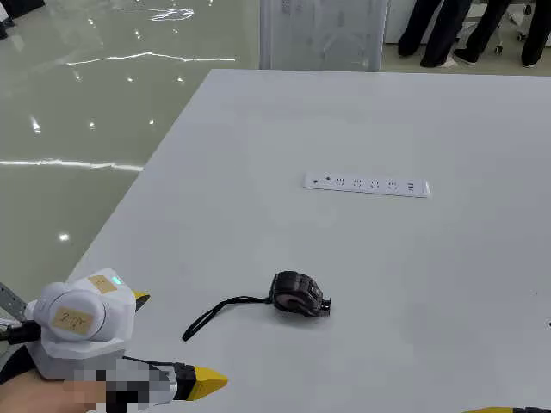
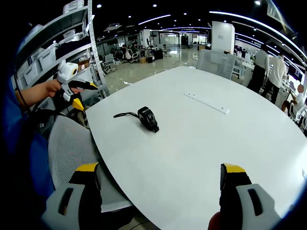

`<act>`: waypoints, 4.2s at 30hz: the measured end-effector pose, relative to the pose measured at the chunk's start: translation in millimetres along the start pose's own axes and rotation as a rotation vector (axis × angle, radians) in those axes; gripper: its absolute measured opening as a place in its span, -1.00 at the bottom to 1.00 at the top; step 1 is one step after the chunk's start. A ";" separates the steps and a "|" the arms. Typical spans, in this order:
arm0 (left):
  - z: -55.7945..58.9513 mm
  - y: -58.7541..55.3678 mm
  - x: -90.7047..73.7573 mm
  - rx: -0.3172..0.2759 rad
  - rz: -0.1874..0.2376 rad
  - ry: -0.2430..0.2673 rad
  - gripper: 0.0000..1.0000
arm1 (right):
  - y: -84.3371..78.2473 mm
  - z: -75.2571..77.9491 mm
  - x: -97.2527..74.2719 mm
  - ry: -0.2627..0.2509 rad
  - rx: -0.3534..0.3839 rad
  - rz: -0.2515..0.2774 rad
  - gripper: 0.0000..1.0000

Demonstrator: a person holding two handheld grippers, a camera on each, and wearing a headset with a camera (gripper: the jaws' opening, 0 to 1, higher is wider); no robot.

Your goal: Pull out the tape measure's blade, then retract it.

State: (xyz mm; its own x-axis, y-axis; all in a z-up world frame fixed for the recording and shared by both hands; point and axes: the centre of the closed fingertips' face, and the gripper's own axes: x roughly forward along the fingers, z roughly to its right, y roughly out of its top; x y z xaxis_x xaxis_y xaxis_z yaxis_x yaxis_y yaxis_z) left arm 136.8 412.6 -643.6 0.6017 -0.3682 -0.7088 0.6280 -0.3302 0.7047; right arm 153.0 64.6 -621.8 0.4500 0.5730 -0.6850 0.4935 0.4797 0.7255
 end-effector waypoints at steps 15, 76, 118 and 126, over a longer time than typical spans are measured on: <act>-5.3 -1.2 -12.6 0.018 0.007 0.006 0.90 | -2.9 -3.7 -7.6 -0.007 0.003 0.013 1.00; -30.0 5.4 56.2 0.174 0.005 -0.115 0.79 | 9.9 -4.0 77.2 0.132 -0.158 -0.058 0.79; -17.5 21.7 122.6 0.246 -0.005 -0.198 0.62 | 20.1 -17.5 160.7 0.268 -0.319 -0.124 0.58; -13.9 27.0 134.5 0.255 0.002 -0.214 0.57 | 21.3 -15.8 178.3 0.285 -0.326 -0.125 0.53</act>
State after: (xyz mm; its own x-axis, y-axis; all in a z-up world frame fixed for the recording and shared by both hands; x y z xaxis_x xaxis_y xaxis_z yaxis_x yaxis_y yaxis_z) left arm 241.6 366.3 -720.3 0.4687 -0.5340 -0.7037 0.4668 -0.5266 0.7105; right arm 232.0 187.5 -727.3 0.1561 0.6358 -0.7559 0.2500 0.7149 0.6530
